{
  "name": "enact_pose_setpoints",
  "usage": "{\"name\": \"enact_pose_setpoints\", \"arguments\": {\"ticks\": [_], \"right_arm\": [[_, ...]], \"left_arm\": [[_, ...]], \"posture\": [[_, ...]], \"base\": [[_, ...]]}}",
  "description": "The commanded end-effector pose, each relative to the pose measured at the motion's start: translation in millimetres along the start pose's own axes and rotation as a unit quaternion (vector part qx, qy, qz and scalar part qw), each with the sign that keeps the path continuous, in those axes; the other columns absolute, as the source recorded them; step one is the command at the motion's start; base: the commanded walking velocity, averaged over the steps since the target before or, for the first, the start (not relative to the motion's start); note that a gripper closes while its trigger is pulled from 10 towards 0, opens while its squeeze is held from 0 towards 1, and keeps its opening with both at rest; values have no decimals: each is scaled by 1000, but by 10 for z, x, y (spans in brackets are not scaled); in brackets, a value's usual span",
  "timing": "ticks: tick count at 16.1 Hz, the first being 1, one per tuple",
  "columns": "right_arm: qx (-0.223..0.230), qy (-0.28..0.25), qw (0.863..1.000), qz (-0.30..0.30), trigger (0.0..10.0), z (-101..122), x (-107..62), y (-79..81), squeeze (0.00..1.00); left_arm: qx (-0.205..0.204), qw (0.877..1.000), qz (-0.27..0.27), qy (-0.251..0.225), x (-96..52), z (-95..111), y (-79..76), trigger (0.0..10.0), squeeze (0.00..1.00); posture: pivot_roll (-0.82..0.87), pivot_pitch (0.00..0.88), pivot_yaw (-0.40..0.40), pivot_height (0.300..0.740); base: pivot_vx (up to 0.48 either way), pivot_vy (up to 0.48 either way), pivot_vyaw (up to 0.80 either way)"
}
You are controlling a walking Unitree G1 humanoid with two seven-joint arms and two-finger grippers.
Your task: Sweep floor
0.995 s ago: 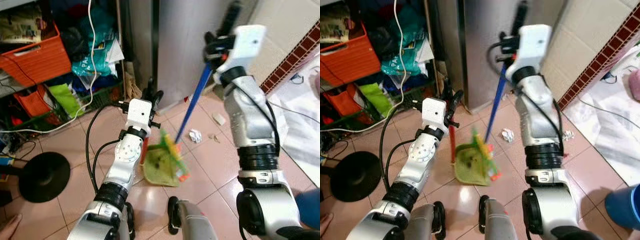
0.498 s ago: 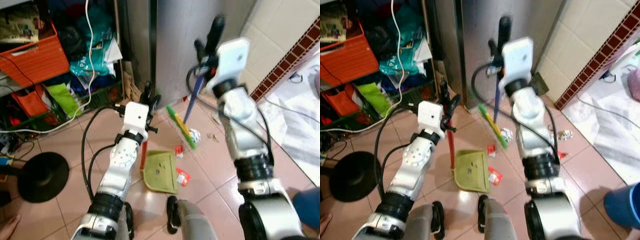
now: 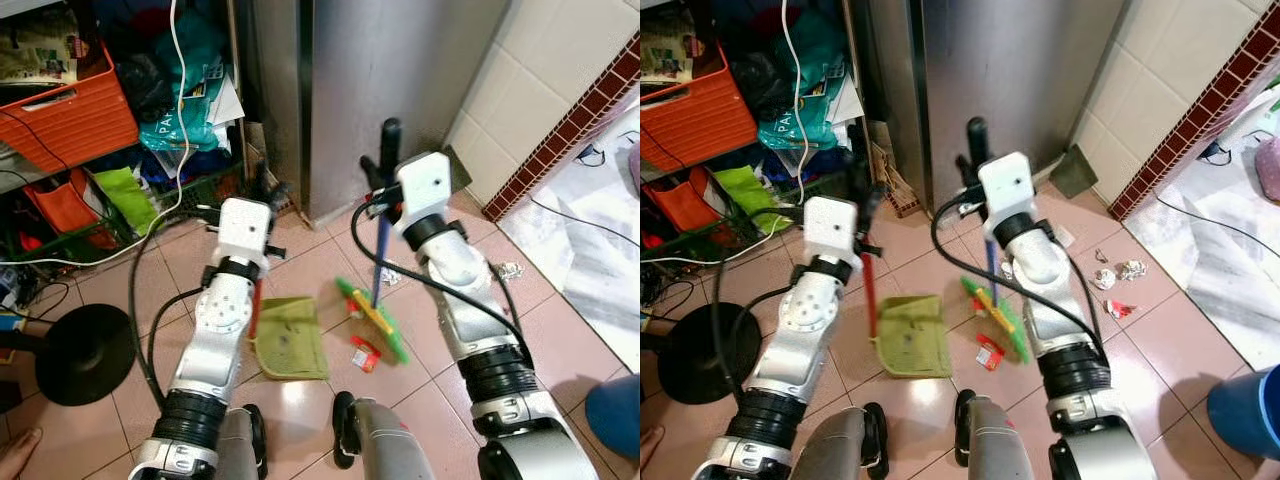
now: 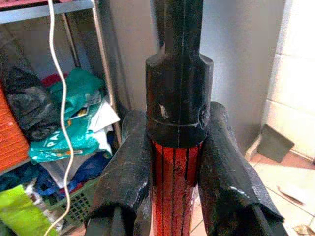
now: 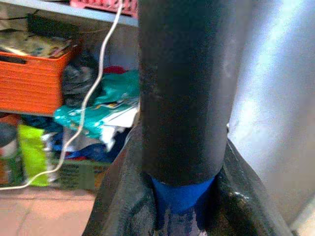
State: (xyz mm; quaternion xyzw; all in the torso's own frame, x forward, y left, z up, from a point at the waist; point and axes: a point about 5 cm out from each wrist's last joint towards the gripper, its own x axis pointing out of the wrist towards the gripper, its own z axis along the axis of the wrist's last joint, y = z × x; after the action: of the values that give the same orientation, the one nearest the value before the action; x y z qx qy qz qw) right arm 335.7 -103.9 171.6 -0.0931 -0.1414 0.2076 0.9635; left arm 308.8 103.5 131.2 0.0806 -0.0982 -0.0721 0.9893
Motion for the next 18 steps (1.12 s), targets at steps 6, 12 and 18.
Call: {"name": "enact_pose_setpoints", "arguments": {"ticks": [6, 12, 18], "right_arm": [[107, -42, 993, -32, 10000, 359, 165, -266, 0], [-51, -45, 987, -147, 10000, 497, 97, -774, 0], [-105, 56, 969, -218, 10000, 129, -148, -885, 0]], "left_arm": [[15, 1000, -3, -6, 97, -4, -39, 10000, 0], [3, 1000, -31, 0, 107, -45, -196, 10000, 0], [-12, 997, -70, -6, 92, -30, -350, 10000, 0]], "posture": [[-60, 207, -35, 740], [-64, 206, -31, 740], [-50, 203, -43, 740]], "base": [[0, 0, 0], [0, 0, 0], [0, 0, 0]]}}
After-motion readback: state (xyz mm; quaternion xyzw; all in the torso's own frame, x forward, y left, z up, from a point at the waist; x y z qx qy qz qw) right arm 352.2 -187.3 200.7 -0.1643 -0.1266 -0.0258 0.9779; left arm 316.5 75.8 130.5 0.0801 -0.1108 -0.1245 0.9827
